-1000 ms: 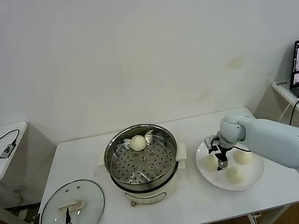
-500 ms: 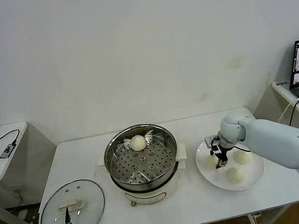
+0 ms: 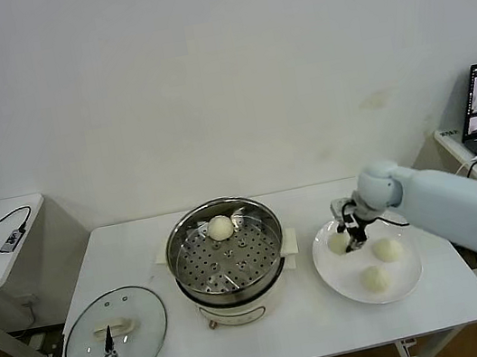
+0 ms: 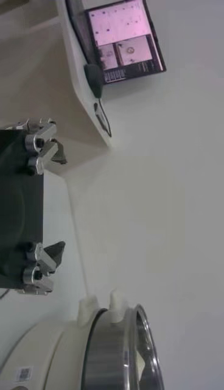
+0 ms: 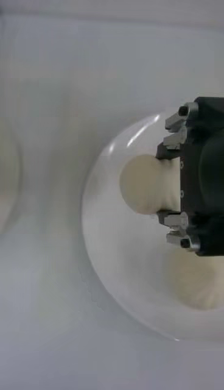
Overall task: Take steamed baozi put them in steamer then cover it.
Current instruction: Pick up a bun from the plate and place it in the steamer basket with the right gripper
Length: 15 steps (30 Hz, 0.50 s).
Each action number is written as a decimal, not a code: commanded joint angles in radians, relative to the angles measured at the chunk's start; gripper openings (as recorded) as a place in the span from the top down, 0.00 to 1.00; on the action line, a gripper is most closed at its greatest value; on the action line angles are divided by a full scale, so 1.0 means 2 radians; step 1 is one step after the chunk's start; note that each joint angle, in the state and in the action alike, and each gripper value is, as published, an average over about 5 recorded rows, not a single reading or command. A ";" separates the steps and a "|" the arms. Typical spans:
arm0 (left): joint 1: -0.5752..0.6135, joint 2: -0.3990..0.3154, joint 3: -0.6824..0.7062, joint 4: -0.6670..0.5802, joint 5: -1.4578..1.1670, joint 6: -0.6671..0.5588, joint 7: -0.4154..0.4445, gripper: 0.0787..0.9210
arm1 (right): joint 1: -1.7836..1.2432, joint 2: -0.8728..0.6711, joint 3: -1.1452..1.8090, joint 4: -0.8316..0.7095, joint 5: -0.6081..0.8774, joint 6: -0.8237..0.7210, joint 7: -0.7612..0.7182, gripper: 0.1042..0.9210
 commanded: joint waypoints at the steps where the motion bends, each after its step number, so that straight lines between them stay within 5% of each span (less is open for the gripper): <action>1: -0.002 0.003 0.001 0.000 -0.001 0.001 0.000 0.12 | 0.140 -0.022 -0.065 0.059 0.080 -0.021 -0.001 0.49; 9: -0.006 0.009 0.004 0.002 -0.004 0.000 0.000 0.12 | 0.264 0.051 -0.124 0.083 0.235 -0.086 0.035 0.47; 15: -0.008 0.010 0.004 0.007 -0.004 0.000 -0.001 0.12 | 0.246 0.144 -0.115 0.059 0.268 -0.128 0.062 0.47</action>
